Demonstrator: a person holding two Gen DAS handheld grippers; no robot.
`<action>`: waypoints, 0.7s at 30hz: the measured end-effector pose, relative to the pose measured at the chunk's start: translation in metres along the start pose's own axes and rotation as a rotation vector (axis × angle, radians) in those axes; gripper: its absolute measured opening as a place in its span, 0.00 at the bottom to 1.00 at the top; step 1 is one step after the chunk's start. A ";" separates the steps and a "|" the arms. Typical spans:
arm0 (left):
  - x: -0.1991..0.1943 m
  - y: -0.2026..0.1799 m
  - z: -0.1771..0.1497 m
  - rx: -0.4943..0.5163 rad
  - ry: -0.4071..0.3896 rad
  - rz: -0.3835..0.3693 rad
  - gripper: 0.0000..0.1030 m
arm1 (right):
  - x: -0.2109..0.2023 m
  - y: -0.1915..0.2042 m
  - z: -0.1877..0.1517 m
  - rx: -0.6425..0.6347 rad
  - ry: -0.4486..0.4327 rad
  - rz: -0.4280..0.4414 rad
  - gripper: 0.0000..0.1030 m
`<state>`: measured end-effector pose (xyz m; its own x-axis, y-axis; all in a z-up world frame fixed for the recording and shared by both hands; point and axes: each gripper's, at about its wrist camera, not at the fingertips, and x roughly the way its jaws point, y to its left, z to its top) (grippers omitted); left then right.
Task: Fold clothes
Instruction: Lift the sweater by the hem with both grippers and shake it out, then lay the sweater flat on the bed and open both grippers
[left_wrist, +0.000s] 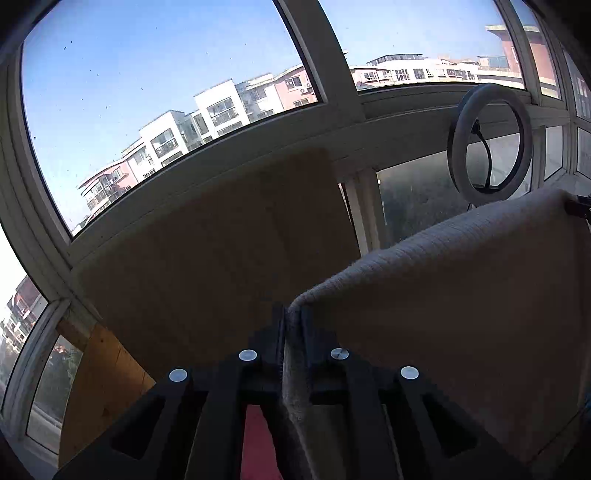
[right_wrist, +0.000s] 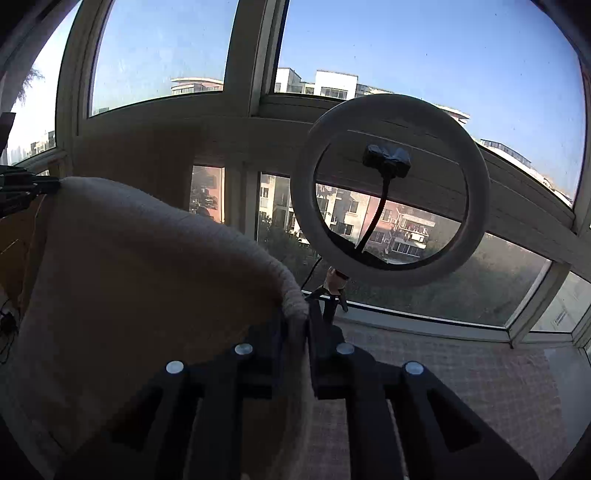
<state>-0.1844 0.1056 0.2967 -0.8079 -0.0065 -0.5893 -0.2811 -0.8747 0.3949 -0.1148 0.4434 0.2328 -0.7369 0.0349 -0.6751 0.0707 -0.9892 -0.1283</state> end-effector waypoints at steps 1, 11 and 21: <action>0.031 -0.006 -0.005 -0.006 0.057 0.018 0.05 | 0.020 -0.003 -0.007 0.025 0.050 0.001 0.12; 0.015 0.020 -0.166 -0.085 0.231 -0.277 0.15 | -0.032 -0.037 -0.149 0.171 0.197 0.236 0.19; -0.061 0.005 -0.338 -0.095 0.459 -0.356 0.42 | -0.116 -0.001 -0.291 0.324 0.296 0.215 0.67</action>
<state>0.0382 -0.0621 0.0963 -0.3591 0.1053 -0.9274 -0.4292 -0.9010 0.0639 0.1662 0.4817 0.1000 -0.5026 -0.1821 -0.8451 -0.0472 -0.9703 0.2372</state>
